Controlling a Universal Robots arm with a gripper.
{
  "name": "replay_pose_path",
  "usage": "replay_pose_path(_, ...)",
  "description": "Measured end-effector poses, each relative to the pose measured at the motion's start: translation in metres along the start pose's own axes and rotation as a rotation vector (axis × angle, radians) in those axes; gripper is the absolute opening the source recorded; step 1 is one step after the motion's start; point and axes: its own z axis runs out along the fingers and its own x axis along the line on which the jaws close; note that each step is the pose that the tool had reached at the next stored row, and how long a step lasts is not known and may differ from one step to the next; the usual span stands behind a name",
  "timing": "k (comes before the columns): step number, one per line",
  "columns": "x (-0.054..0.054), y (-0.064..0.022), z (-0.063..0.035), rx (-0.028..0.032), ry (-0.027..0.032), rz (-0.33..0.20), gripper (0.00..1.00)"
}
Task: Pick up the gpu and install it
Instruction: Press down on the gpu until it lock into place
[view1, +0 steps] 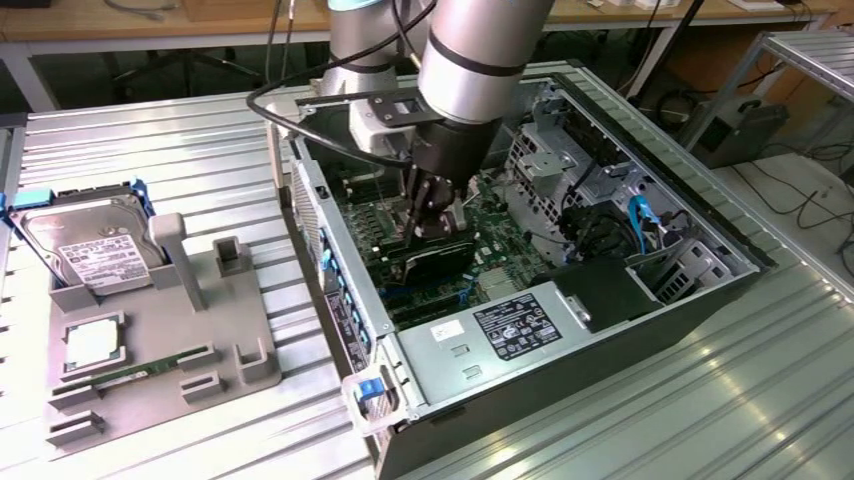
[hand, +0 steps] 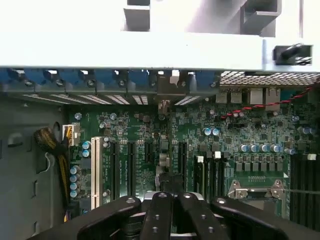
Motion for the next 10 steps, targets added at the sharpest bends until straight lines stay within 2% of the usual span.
replay_pose_path(1, -0.0004, 0.0009, -0.0121, -0.0001, 0.0002, 0.000, 0.11)
replay_pose_path(10, -0.0004, 0.0009, -0.0121, -0.0001, 0.0003, 0.000, 0.11)
